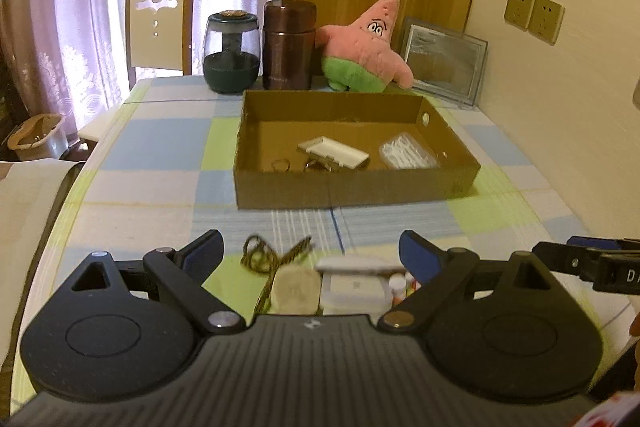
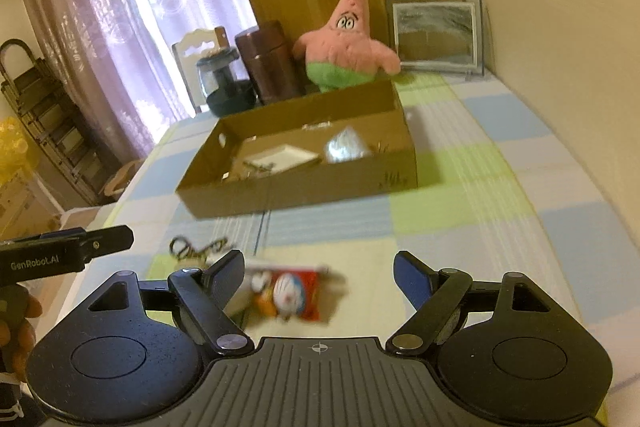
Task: Organize rigid objects
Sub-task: 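Withdraw both tools from the box back toward the table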
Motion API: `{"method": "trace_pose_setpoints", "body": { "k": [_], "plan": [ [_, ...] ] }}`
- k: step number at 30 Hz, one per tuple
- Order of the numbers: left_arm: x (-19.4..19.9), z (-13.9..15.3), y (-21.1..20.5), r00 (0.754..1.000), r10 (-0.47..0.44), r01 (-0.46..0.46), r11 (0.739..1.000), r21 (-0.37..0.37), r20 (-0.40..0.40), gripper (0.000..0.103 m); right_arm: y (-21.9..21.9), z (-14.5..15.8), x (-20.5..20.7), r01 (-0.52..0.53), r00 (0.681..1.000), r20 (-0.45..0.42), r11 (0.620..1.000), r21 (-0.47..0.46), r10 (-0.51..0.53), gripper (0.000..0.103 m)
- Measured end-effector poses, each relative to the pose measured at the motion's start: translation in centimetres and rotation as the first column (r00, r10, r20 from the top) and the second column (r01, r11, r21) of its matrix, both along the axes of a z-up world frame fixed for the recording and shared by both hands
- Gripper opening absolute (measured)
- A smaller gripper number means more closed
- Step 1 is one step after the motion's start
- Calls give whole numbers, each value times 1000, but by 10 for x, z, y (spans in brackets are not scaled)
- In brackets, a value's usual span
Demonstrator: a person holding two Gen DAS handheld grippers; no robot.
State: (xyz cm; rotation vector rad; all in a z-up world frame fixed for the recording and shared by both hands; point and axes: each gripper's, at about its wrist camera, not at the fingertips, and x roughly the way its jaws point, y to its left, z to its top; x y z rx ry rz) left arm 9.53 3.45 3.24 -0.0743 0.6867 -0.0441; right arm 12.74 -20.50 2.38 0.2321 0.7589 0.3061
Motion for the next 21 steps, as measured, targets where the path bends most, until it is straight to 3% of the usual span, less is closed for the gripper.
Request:
{"method": "trace_pose_setpoints", "body": {
  "k": [11,21],
  "plan": [
    [-48,-10,6,999,30,-31,999,-18,-34,92,0,-12,-48,-4,1000,-14,999,-40,3,79],
    [-54,-14,-2,999,5,-5,1000,1,-42,92,0,-11,-57,-4,1000,-5,998,-60,4,79]
  ]
}}
